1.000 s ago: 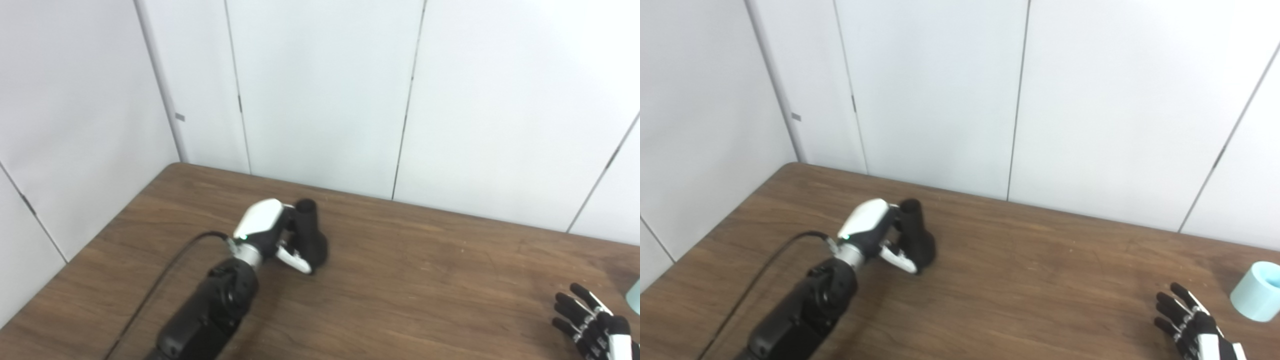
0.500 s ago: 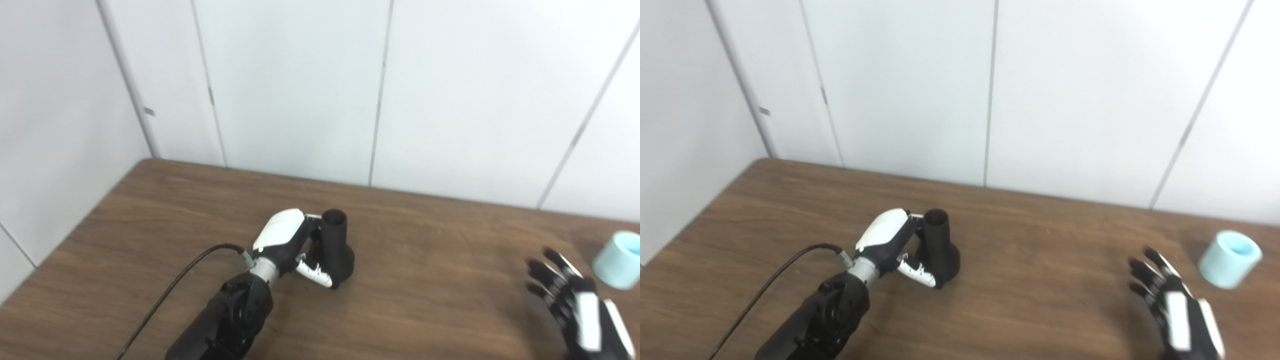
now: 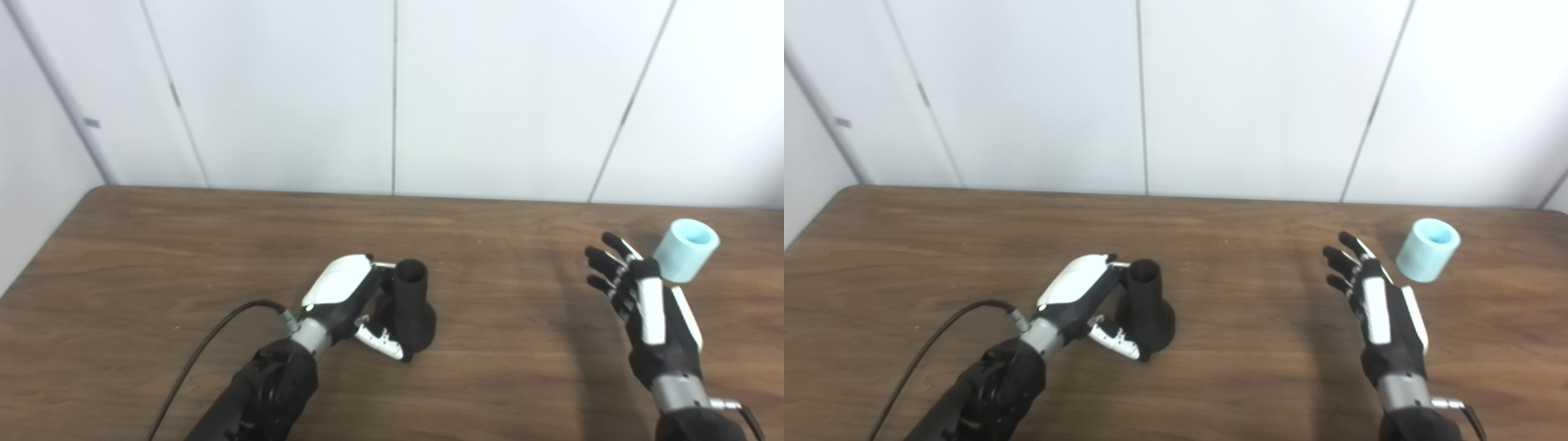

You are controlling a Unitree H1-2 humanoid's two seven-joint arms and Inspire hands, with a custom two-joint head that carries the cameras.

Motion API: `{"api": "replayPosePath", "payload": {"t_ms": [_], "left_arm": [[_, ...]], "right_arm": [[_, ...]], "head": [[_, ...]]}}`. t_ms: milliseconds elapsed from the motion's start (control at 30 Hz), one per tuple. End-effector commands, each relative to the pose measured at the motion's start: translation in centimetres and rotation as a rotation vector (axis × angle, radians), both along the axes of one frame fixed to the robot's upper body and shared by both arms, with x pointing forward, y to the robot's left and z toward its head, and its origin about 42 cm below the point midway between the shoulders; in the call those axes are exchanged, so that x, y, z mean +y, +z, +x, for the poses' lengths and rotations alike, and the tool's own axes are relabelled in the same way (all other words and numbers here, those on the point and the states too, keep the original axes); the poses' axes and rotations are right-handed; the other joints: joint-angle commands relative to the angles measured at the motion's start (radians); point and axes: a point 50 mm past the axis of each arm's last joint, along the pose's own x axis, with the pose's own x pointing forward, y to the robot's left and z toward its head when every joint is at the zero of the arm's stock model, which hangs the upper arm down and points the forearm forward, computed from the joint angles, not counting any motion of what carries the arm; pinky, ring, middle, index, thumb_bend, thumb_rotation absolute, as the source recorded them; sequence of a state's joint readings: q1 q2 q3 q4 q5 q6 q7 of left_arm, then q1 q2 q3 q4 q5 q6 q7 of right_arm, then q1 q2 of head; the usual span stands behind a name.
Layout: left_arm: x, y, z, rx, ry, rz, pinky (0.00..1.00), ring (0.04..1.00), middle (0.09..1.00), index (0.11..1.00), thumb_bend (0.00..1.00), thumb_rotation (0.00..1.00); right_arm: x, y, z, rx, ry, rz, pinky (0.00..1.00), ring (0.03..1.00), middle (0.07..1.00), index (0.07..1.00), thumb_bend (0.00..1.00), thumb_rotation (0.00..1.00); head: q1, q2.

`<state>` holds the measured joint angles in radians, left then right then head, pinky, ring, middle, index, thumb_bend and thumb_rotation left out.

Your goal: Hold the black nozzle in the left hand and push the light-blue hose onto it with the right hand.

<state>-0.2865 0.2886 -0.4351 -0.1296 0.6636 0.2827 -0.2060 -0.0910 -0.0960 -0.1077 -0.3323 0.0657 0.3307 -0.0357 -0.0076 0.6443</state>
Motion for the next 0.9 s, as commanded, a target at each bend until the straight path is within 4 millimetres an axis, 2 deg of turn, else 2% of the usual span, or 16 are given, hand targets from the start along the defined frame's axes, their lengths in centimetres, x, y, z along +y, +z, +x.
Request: {"api": "replayPosePath", "payload": {"t_ms": [0, 200, 400, 500, 633, 733, 800, 867], "left_arm": [[-0.9, -3.1, -2.3, 0.14, -0.041, -0.013, 1.0, 0.648, 0.476, 0.494, 0.52, 0.0], [-1.0, -4.0, -3.2, 0.171, -0.066, -0.006, 1.0, 0.639, 0.465, 0.502, 0.52, 0.0], [0.4, -3.8, -2.8, 0.165, -0.074, 0.011, 0.99, 0.636, 0.464, 0.502, 0.52, 0.0], [0.9, -3.5, -2.5, 0.151, -0.071, 0.015, 0.99, 0.635, 0.473, 0.498, 0.52, 0.0], [1.4, -3.7, -2.6, 0.137, -0.066, 0.015, 0.98, 0.64, 0.487, 0.49, 0.52, 0.0], [1.6, -4.0, -2.8, 0.133, -0.064, 0.017, 0.98, 0.643, 0.491, 0.486, 0.52, 0.0], [1.9, -4.1, -2.9, 0.133, -0.062, 0.02, 0.97, 0.643, 0.492, 0.486, 0.52, 0.0], [2.2, -4.2, -2.9, 0.134, -0.06, 0.024, 0.97, 0.641, 0.491, 0.487, 0.52, 0.0]], "right_arm": [[0.0, 2.6, 0.7, -0.096, 0.001, -0.021, 0.82, 0.861, 0.818, 0.881, 0.54, 1.0], [-1.5, 4.0, 1.5, -0.123, -0.032, -0.091, 0.82, 0.855, 0.819, 0.88, 0.57, 0.98], [-3.6, 5.2, 2.6, -0.155, -0.053, -0.17, 0.83, 0.864, 0.828, 0.856, 0.58, 0.9], [-4.5, 5.8, 3.1, -0.157, -0.06, -0.193, 0.82, 0.854, 0.819, 0.853, 0.6, 0.83], [-5.7, 7.0, 3.8, -0.164, -0.114, -0.29, 0.8, 0.835, 0.805, 0.823, 0.66, 0.63], [-6.5, 8.1, 4.3, -0.185, -0.168, -0.412, 0.74, 0.806, 0.809, 0.79, 0.67, 0.51], [-7.9, 9.0, 5.1, -0.193, -0.208, -0.534, 0.72, 0.795, 0.808, 0.783, 0.68, 0.48], [-9.3, 10.1, 6.0, -0.185, -0.235, -0.675, 0.75, 0.804, 0.814, 0.776, 0.73, 0.44]], "head": [[-0.014, 0.004], [-0.065, 0.007], [-0.107, 0.001], [-0.117, 0.0], [-0.141, -0.01], [-0.165, -0.016], [-0.191, -0.019], [-0.216, -0.021]]}}
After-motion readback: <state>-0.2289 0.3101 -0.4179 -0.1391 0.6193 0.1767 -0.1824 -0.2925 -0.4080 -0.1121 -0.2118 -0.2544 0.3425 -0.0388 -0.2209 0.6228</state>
